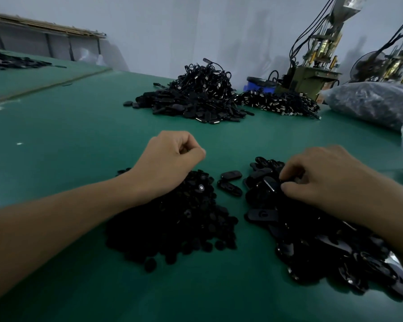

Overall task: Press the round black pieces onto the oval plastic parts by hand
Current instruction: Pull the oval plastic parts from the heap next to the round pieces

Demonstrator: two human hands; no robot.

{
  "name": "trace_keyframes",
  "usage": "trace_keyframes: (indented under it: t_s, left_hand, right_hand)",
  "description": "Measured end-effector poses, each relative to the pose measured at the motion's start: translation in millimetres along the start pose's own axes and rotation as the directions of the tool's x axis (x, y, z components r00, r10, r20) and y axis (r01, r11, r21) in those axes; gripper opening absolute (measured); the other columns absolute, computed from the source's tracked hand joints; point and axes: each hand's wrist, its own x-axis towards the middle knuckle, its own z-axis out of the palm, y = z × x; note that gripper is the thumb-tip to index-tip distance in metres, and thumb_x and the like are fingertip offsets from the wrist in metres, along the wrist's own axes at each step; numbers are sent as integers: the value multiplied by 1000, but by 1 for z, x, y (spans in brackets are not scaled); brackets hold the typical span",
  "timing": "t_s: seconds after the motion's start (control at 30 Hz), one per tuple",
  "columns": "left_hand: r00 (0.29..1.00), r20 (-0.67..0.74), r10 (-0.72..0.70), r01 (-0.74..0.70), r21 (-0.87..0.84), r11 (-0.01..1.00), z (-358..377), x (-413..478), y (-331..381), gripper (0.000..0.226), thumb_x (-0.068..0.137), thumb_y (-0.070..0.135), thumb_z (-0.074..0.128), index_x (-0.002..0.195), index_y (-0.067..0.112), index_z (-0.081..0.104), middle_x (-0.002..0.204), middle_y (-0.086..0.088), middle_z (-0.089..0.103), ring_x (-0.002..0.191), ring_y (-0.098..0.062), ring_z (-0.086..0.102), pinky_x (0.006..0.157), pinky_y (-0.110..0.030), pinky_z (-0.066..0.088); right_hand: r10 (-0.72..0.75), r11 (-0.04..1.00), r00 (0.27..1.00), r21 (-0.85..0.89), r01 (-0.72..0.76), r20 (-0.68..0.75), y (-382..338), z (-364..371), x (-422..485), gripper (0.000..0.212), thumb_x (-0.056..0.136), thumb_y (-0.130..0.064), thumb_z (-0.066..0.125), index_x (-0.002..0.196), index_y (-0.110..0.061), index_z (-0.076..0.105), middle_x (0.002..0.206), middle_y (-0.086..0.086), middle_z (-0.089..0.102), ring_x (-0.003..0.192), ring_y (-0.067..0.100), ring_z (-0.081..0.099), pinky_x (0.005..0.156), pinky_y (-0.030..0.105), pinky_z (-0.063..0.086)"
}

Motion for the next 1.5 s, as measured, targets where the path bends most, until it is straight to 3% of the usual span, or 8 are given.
trace_keyframes:
  t_s: [0.1, 0.27, 0.63, 0.77, 0.93, 1.3, 1.4, 1.5]
  left_hand:
    - [1000, 6, -16, 16, -32, 999, -1, 0, -1, 22, 92, 24, 67, 72, 15, 64, 52, 15, 54, 48, -1, 42, 51, -12, 38]
    - [1000, 15, -15, 16, -37, 999, -1, 0, -2, 22, 93, 24, 67, 73, 15, 64, 53, 15, 55, 51, -4, 44, 52, -14, 41]
    - [1000, 9, -18, 18, -52, 998, 0, -1, -2, 23, 93, 23, 67, 70, 17, 63, 49, 18, 53, 45, 0, 42, 48, -9, 36]
    - [1000, 6, -23, 23, -47, 999, -1, -1, -1, 23, 92, 22, 67, 71, 17, 64, 49, 18, 54, 46, 0, 42, 49, -10, 37]
    - [1000, 12, -20, 20, -47, 999, 0, -2, 0, 23, 93, 22, 67, 71, 17, 63, 49, 18, 54, 44, 1, 42, 48, -8, 36]
    - [999, 10, -40, 41, -58, 997, -1, -1, 0, 22, 93, 22, 66, 72, 17, 62, 47, 16, 49, 42, -1, 38, 45, -10, 33]
    - [999, -5, -43, 42, -63, 997, -1, -2, 2, 21, 93, 22, 66, 72, 18, 63, 49, 15, 51, 46, -3, 42, 47, -12, 36]
    - [999, -39, -7, 4, -85, 996, -4, -3, 9, 20, 91, 28, 69, 72, 20, 66, 55, 7, 57, 55, -8, 52, 53, -18, 43]
  right_hand:
    - [32, 998, 999, -54, -33, -6, -7, 2, 0, 7, 85, -26, 65, 87, -25, 71, 85, -11, 63, 83, 18, 61, 80, 35, 52]
    - [144, 988, 984, -43, -149, -102, -10, -1, -2, 9, 81, -20, 64, 84, -27, 69, 84, 4, 67, 83, 32, 63, 73, 39, 56]
    - [237, 971, 968, -18, -239, -79, -8, 4, -4, 11, 82, -30, 66, 92, -30, 62, 88, 1, 64, 83, 30, 61, 68, 38, 54]
    - [206, 977, 973, -43, -211, -100, -11, 4, -7, 4, 87, -32, 63, 88, -29, 66, 86, -1, 64, 78, 27, 62, 72, 43, 57]
    - [193, 978, 981, -76, -194, -25, -22, 7, -7, 35, 91, -56, 55, 84, -24, 67, 81, -3, 65, 78, 23, 63, 73, 42, 57]
    - [135, 991, 972, 22, -133, -193, -19, 14, -7, 14, 97, -34, 55, 99, -31, 69, 93, 0, 65, 85, 27, 62, 73, 41, 55]
    - [37, 998, 949, 63, -18, -312, -21, 15, -5, 13, 100, -34, 48, 97, -30, 60, 85, -8, 62, 77, 18, 58, 68, 38, 49]
    - [-8, 957, 945, 270, 102, -328, -30, 16, 0, 11, 101, -33, 47, 98, -30, 56, 79, -11, 63, 68, 13, 62, 66, 40, 53]
